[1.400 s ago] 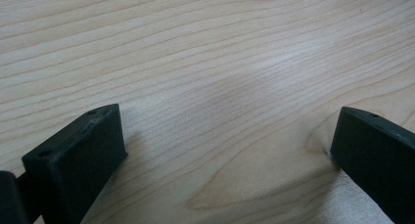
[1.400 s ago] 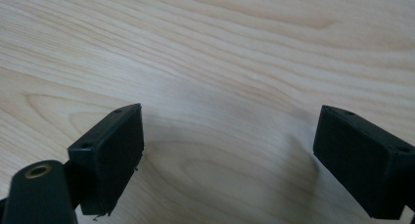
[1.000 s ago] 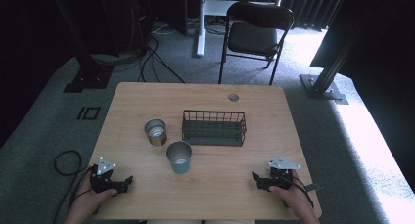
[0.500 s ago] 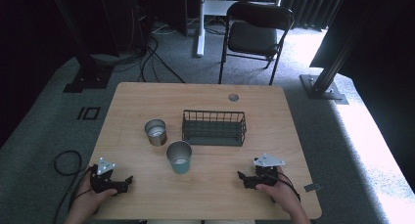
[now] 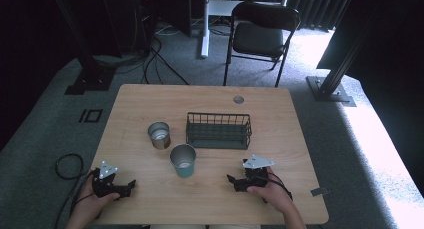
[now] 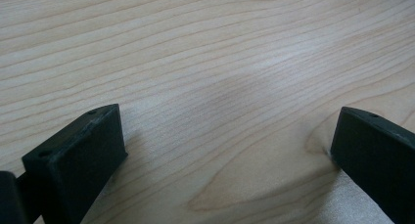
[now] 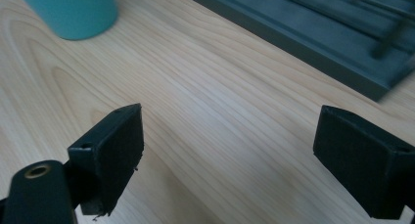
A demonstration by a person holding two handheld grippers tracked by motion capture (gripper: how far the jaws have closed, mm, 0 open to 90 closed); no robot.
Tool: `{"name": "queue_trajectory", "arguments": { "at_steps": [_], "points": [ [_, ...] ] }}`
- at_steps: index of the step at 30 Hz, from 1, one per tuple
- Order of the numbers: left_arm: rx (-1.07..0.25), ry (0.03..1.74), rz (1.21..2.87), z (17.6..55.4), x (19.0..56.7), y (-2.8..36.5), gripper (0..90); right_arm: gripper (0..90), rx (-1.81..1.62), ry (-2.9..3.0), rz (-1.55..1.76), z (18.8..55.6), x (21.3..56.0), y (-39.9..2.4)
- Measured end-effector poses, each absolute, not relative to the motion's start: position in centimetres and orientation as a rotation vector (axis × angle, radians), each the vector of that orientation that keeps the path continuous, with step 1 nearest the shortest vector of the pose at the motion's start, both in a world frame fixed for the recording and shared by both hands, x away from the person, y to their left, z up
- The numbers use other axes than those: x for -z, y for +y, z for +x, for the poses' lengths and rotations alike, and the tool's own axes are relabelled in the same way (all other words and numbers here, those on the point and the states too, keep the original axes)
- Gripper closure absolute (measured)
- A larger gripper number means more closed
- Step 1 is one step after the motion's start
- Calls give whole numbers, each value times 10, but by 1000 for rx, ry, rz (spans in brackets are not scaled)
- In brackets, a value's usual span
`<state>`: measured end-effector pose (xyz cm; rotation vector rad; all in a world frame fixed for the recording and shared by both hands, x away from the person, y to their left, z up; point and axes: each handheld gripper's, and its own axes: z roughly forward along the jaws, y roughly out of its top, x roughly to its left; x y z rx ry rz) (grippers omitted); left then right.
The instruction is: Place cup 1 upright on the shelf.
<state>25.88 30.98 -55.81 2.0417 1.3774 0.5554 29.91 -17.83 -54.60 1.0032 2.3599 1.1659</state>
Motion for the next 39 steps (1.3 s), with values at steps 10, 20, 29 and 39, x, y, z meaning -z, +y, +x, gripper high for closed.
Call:
{"name": "queue_trajectory", "arguments": {
  "at_steps": [10, 20, 29, 39],
  "points": [
    [-555, 1378, 2040, 259, 558, 310, 2, 113, -1248, 2401, 912, 303, 543, -152],
    [-555, 1378, 2040, 259, 558, 310, 2, 113, -1329, 2439, 773, 303, 539, -119],
    [-555, 1378, 2040, 259, 558, 310, 2, 113, -1399, 2435, 703, 306, 533, -97],
    [-555, 1378, 2040, 259, 558, 310, 3, 113, -1467, 2430, 644, 310, 527, -74]
  ]
}}
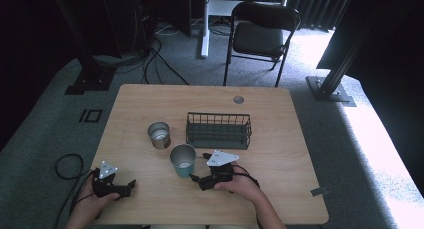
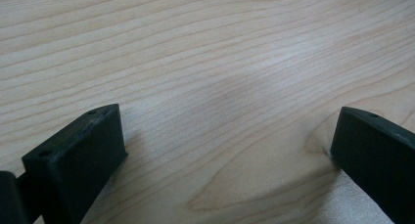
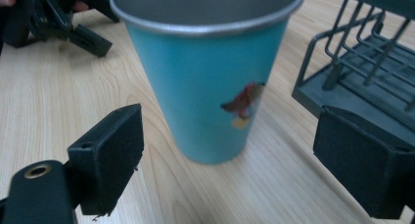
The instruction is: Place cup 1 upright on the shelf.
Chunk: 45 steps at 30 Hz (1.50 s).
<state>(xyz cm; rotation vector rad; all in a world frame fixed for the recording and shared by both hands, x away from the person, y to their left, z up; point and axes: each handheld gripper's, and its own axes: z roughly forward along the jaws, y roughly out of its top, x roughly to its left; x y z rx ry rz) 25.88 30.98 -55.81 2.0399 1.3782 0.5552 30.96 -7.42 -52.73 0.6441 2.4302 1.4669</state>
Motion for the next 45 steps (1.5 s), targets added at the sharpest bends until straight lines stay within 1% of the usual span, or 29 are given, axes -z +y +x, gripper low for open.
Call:
{"name": "queue_trajectory", "arguments": {
  "at_steps": [10, 20, 33, 34, 38, 45],
  "points": [
    [-555, 1378, 2040, 259, 558, 310, 2, 112, -1534, 2414, 589, 313, 524, -53],
    [-555, 1378, 2040, 259, 558, 310, 2, 112, -1596, 2370, 616, 321, 526, -42],
    [-555, 1379, 2042, 259, 558, 310, 2, 112, -1602, 2345, 617, 323, 527, -30],
    [-554, 1379, 2042, 259, 558, 310, 2, 132, -1603, 2339, 630, 323, 527, -28],
    [-554, 1379, 2042, 259, 558, 310, 2, 137, -1587, 2343, 609, 323, 525, -26],
    [-555, 1379, 2042, 259, 558, 310, 2, 138, -1612, 2318, 643, 324, 514, -28]
  ]
}}
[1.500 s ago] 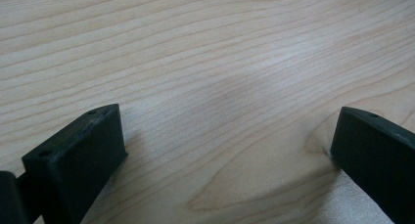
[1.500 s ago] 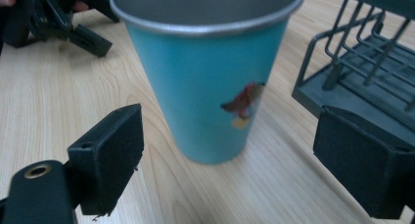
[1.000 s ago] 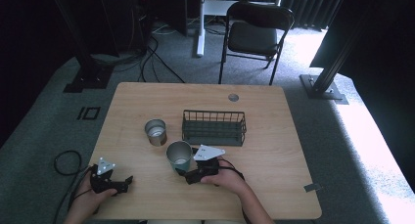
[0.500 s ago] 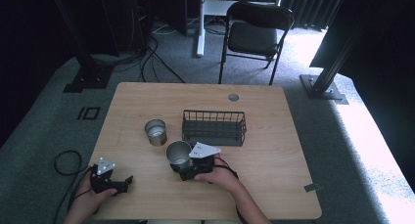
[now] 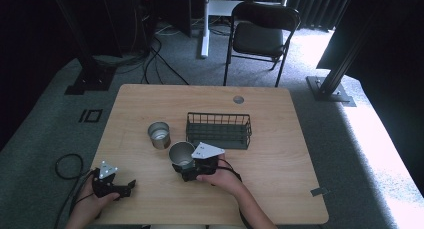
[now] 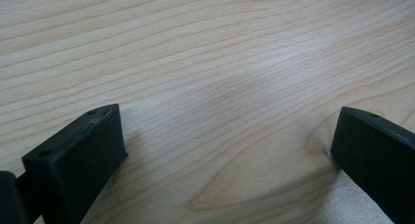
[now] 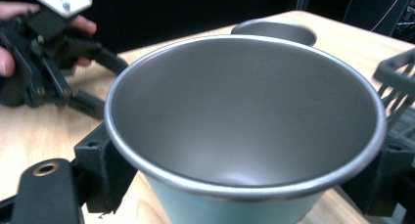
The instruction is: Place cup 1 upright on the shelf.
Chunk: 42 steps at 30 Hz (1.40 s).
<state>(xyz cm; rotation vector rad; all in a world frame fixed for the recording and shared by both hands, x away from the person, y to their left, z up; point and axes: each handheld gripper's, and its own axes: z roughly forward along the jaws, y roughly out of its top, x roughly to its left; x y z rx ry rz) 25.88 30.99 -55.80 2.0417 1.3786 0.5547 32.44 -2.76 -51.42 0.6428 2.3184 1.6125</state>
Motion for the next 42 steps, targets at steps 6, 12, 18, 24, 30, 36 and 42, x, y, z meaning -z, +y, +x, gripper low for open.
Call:
{"name": "queue_trajectory", "arguments": {
  "at_steps": [6, 12, 18, 24, 30, 36, 42],
  "points": [
    [-555, 1379, 2040, 259, 558, 310, 3, 138, -1646, 2293, 645, 324, 496, -30],
    [-555, 1379, 2040, 259, 558, 310, 2, 138, -1647, 2273, 644, 324, 478, -33],
    [-555, 1378, 2041, 259, 558, 310, 3, 138, -1673, 2222, 645, 324, 457, -39],
    [-555, 1378, 2041, 259, 558, 310, 3, 138, -1696, 2151, 685, 330, 434, -51],
    [-555, 1379, 2040, 259, 558, 310, 3, 138, -1704, 2087, 722, 336, 423, -62],
    [-556, 1378, 2041, 259, 558, 310, 3, 139, -1714, 1983, 780, 348, 405, -78],
    [-555, 1378, 2040, 259, 558, 310, 3, 138, -1622, 1869, 886, 364, 400, -98]
  ]
}}
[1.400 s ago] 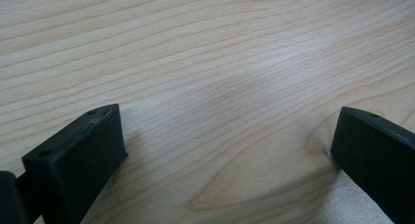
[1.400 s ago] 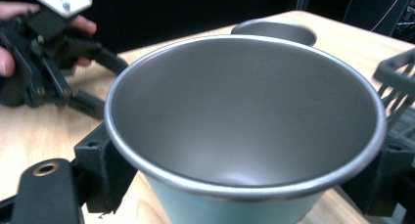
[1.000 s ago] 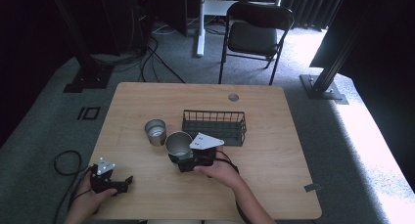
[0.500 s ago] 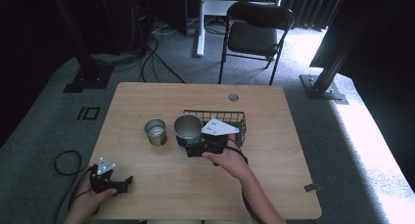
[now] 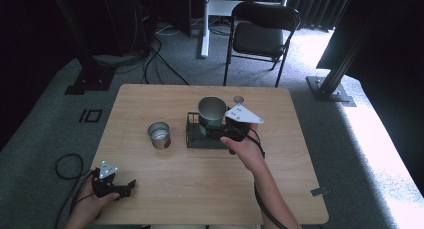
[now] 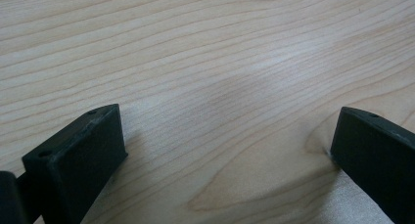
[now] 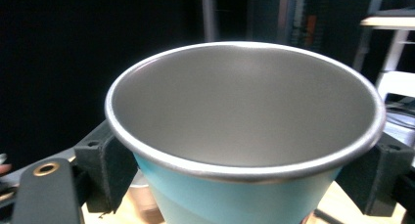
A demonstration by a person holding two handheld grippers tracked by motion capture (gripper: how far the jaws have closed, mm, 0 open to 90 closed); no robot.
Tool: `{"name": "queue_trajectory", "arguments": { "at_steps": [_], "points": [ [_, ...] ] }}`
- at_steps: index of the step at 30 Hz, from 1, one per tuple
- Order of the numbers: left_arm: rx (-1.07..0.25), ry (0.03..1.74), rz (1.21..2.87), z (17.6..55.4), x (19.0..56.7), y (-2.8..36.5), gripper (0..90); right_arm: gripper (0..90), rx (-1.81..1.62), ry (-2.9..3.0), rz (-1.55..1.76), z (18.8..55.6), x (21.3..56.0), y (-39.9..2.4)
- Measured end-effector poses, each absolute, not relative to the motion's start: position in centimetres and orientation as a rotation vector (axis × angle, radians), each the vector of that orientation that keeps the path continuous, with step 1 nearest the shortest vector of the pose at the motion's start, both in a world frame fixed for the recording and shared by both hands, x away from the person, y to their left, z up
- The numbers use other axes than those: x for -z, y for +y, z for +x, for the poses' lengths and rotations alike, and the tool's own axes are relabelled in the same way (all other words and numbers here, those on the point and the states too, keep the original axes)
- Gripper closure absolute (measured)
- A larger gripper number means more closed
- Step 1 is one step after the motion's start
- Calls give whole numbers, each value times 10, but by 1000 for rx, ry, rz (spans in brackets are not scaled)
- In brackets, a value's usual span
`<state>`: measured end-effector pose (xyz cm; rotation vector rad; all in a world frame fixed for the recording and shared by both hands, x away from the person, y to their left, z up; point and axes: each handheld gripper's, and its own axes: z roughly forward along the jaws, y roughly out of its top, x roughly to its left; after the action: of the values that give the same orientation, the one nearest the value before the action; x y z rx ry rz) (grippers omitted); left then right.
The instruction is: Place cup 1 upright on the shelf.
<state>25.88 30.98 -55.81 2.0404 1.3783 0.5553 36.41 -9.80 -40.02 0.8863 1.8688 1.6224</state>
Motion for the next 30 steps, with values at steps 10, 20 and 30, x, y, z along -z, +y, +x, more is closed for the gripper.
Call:
{"name": "queue_trajectory", "arguments": {
  "at_steps": [10, 20, 30],
  "points": [
    [-554, 1378, 2041, 259, 558, 310, 3, 139, -1447, 1773, 1029, 384, 414, -124],
    [-554, 1379, 2040, 259, 558, 310, 2, 138, -1330, 1732, 1159, 401, 445, -141],
    [-555, 1379, 2041, 259, 558, 310, 3, 138, -1266, 1743, 1236, 407, 473, -148]
  ]
}}
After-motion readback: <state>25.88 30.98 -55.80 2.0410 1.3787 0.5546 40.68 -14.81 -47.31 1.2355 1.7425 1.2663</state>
